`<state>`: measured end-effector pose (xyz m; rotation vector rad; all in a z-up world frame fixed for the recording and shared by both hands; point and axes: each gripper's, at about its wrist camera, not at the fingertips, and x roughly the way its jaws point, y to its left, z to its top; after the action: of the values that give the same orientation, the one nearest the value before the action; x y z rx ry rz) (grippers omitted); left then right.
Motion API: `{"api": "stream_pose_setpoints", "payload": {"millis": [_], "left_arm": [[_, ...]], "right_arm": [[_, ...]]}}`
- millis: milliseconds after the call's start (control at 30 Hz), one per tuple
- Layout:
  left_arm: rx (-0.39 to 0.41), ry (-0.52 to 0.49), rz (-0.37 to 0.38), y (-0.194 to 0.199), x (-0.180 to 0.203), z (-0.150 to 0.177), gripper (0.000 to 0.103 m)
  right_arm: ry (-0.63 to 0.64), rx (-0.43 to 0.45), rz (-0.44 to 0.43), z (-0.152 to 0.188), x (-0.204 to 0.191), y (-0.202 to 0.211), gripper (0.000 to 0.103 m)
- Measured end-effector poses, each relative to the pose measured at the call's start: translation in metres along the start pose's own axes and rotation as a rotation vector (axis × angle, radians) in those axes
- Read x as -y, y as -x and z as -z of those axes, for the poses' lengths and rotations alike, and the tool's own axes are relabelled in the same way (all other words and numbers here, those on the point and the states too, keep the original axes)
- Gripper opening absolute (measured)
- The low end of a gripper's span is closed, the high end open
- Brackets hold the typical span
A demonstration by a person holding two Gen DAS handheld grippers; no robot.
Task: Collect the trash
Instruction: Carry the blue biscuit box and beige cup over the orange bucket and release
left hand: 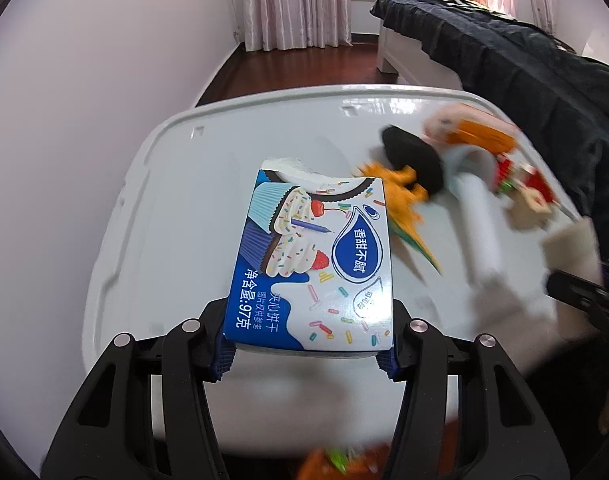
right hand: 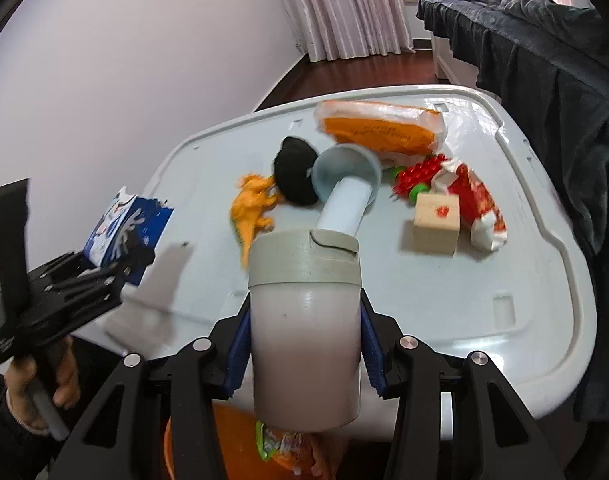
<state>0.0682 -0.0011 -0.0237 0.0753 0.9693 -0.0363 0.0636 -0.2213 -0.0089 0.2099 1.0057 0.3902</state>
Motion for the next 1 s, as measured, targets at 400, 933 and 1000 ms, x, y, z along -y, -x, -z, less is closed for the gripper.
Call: {"api": "stream_pose_setpoints", "payload": {"millis": [400, 933, 1000], "left_arm": [[-0.047, -0.01, 0.07, 0.071, 0.02, 0.092, 0.053], [-0.36, -0.054, 0.083, 0.024, 0.032, 0.165, 0.053], [-0.378, -0.045, 0.086, 0.02, 0.03, 0.166, 0.053]], "right_arm": [[0.03, -0.028, -0.032, 0.071, -0.044, 0.054, 0.047], [0.046, -0.275, -0.008, 0.137, -0.055, 0.019, 0.047], [0.034, -0.301, -0.013, 0.139, -0.053, 0.013, 0.047]]}}
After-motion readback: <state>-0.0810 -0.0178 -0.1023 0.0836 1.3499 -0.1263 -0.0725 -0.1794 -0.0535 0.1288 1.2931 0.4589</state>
